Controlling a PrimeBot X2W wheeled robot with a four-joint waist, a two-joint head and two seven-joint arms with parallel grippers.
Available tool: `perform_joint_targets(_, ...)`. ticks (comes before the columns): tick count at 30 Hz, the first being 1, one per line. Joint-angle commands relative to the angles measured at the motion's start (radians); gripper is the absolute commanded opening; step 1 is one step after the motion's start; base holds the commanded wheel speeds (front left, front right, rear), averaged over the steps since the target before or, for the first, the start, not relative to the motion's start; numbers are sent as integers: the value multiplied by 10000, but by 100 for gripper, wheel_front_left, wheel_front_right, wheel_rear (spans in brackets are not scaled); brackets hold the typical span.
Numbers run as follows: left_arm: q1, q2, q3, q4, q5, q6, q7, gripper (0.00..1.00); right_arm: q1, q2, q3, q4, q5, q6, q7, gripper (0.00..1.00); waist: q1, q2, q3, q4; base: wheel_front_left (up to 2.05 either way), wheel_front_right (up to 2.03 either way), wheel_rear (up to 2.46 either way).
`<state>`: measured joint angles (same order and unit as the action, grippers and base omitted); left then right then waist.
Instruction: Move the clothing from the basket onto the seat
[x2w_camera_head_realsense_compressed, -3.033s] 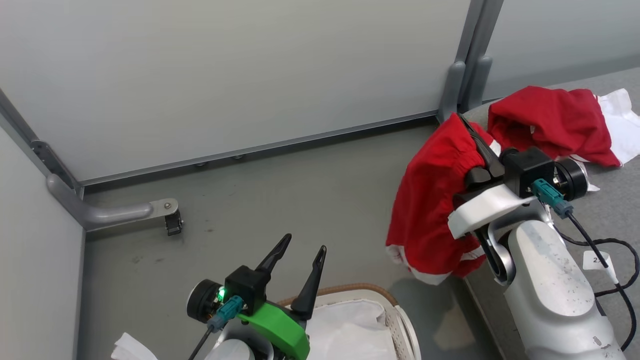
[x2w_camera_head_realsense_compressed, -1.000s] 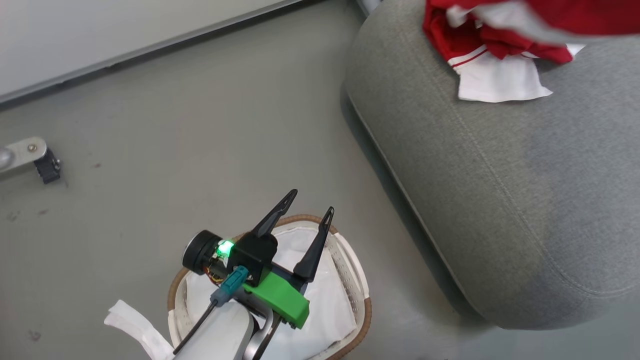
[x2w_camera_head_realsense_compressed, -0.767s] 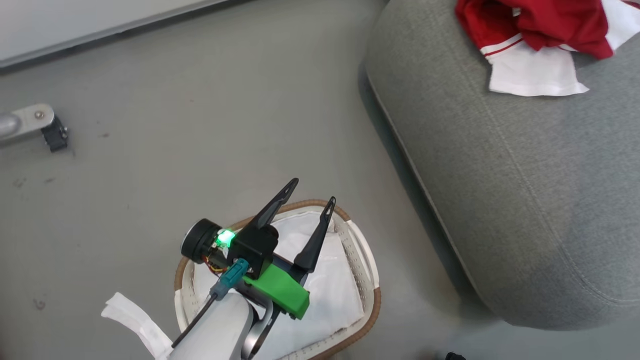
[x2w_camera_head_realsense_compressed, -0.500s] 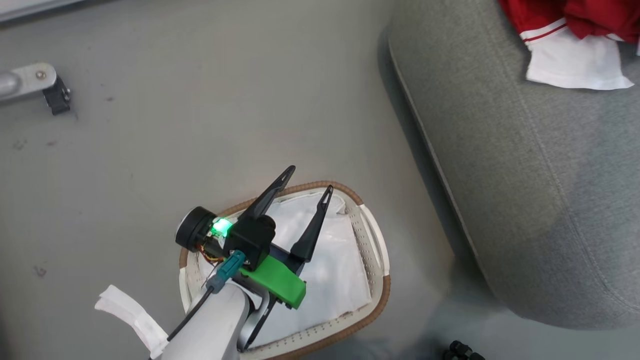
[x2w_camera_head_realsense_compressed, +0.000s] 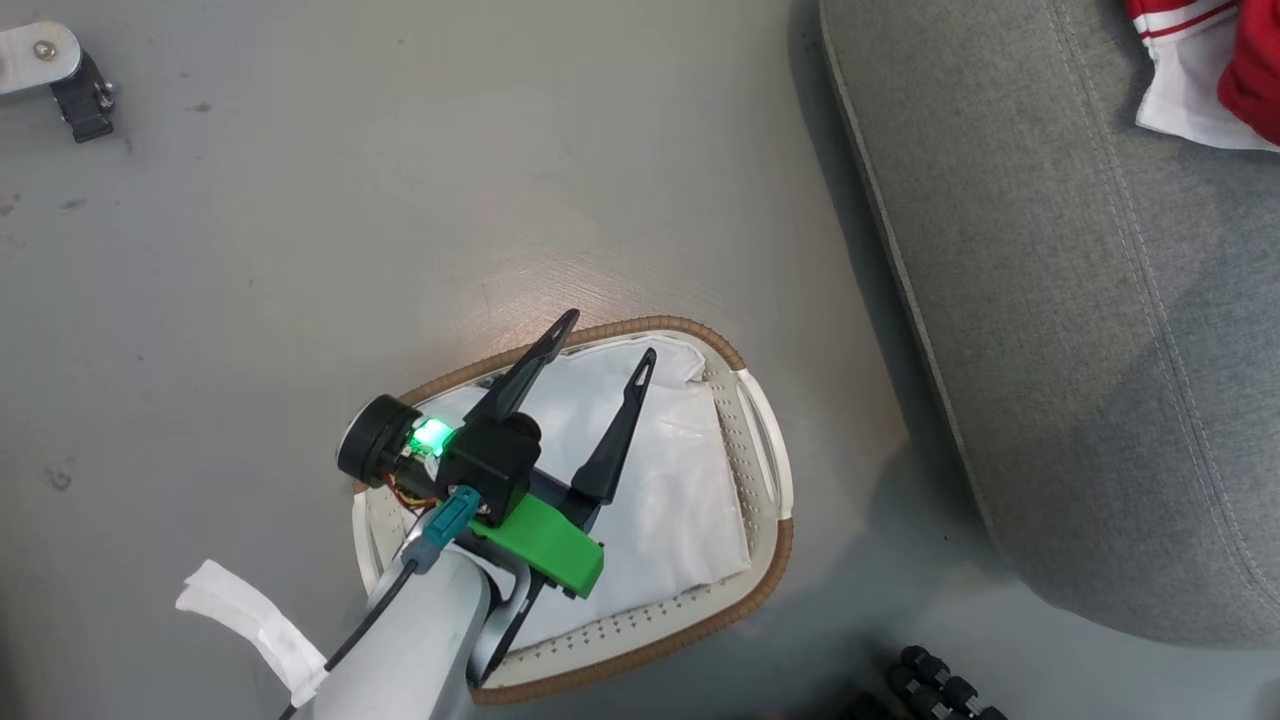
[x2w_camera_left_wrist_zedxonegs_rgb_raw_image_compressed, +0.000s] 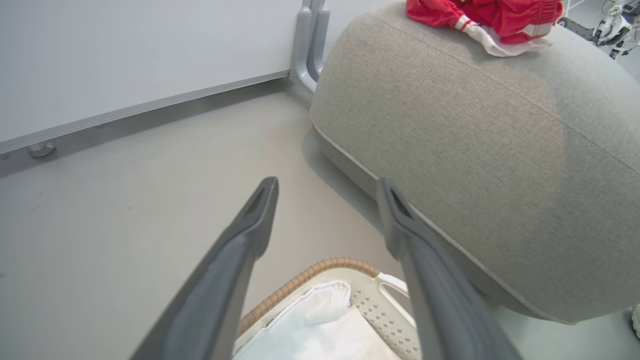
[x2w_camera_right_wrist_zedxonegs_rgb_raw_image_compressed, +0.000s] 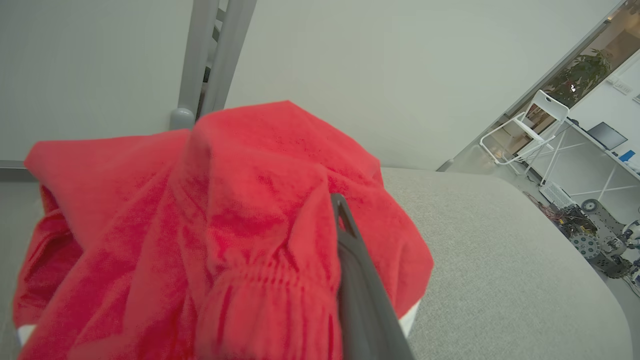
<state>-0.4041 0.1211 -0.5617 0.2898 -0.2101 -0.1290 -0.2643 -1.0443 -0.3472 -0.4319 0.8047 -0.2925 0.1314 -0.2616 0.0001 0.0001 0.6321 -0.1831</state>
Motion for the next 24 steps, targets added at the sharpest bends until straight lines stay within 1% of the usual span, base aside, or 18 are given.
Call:
perform_joint_targets(1, -172, 78, 22, 5, 65, -25, 1, 100, 230, 54, -65, -18, -68, -14, -44, 0, -1, -1, -38, -95, 0, 0, 0)
perform_joint_targets(3, -152, 77, 39, 37, 47, -24, 1, 100, 472, 238, -166, -125, -163, -14, -45, 1, -1, -1, -93, -152, 0, 0, 0)
perform_joint_targets(4, -127, 75, 54, 61, 27, -24, 1, 100, 616, 373, -235, -164, -186, -14, -43, 13, -1, -1, -143, -186, 0, 0, 0)
perform_joint_targets(5, -96, 68, 63, 74, 10, -24, 1, 100, 731, 472, -287, -208, -189, -14, -44, 29, -1, -1, -187, -208, 0, 0, 0)
perform_joint_targets(6, -53, 62, 74, 93, -9, -24, 1, 100, 833, 565, -325, -271, -184, -14, -44, 48, -1, -1, -238, -232, 0, 0, 0)
perform_joint_targets(7, 5, 58, 84, 115, -31, -24, 1, 100, 982, 641, -360, -393, -205, -14, -44, 96, -1, -1, -301, -264, 0, 0, 0)
perform_joint_targets(8, 47, 66, 80, 131, -40, -24, 1, 100, 1104, 715, -389, -471, -198, -14, -43, 100, -1, -1, -354, -289, 0, 0, 0)
perform_joint_targets(11, 153, 101, 63, 180, -66, -26, 1, 100, 1598, 968, -361, -773, -225, -14, -42, 100, -1, -1, -618, -387, 0, 0, 0)
perform_joint_targets(16, 303, -13, 200, 220, -185, -25, 1, 100, 2573, 1316, 87, -1092, -178, -14, -34, 100, -1, -1, -1307, -602, 0, 0, 0)
perform_joint_targets(24, 601, -307, 594, 158, -355, -25, 1, 100, 3762, 1500, 825, -1323, 260, -14, -35, 100, -1, -1, -2501, -854, 0, 0, 0)
